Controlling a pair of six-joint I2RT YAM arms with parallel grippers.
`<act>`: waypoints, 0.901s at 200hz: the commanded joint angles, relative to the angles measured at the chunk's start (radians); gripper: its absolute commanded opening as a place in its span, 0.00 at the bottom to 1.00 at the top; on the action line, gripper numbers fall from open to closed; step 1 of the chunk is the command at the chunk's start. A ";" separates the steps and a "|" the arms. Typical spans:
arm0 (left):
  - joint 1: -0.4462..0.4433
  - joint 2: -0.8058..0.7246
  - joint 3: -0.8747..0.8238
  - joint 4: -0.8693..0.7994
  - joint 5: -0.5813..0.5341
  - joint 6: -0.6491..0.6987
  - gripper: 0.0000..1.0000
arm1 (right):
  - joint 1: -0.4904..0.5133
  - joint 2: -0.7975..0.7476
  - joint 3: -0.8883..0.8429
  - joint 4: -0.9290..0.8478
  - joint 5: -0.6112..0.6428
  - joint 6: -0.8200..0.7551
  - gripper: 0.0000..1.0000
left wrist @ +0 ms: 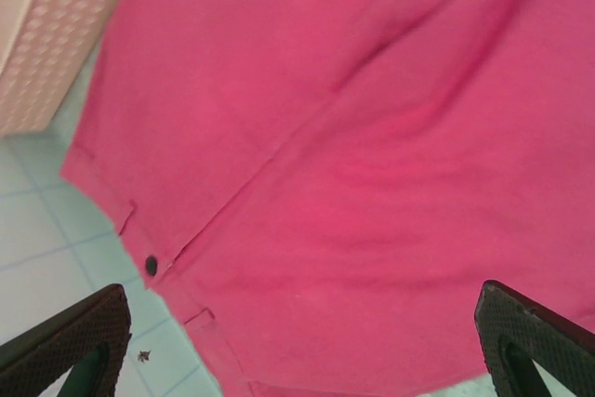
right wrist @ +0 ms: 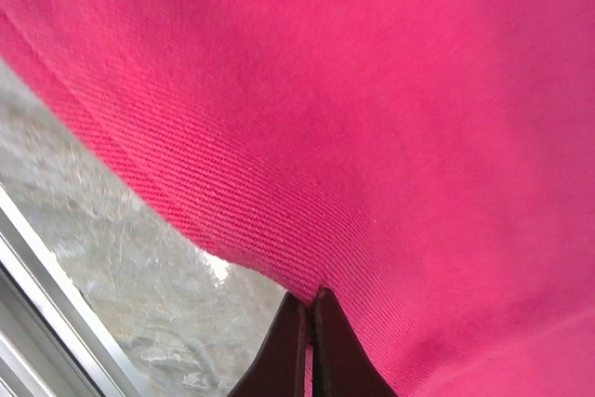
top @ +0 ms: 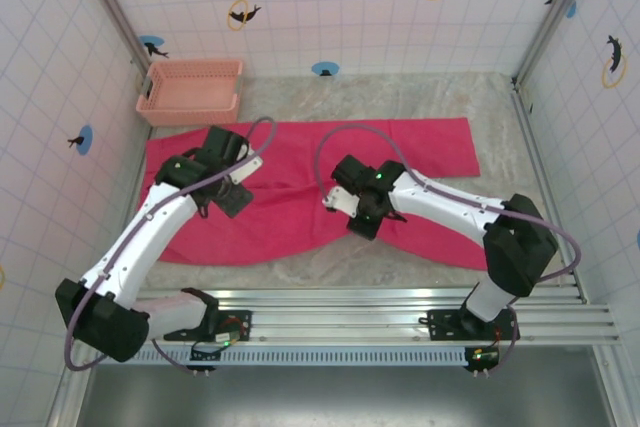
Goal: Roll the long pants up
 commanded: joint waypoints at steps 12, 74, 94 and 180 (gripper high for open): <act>-0.065 0.015 -0.002 -0.096 0.015 -0.010 0.97 | -0.048 -0.011 0.119 -0.082 -0.067 -0.012 0.00; -0.145 0.131 0.026 -0.160 0.163 -0.040 0.97 | -0.145 0.062 0.218 -0.090 -0.154 0.013 0.00; -0.151 0.135 0.013 -0.143 0.206 -0.054 0.97 | -0.167 0.074 0.248 -0.094 -0.164 0.024 0.00; -0.149 0.244 0.022 -0.131 0.310 -0.065 0.95 | -0.253 0.109 0.325 -0.083 -0.234 0.063 0.00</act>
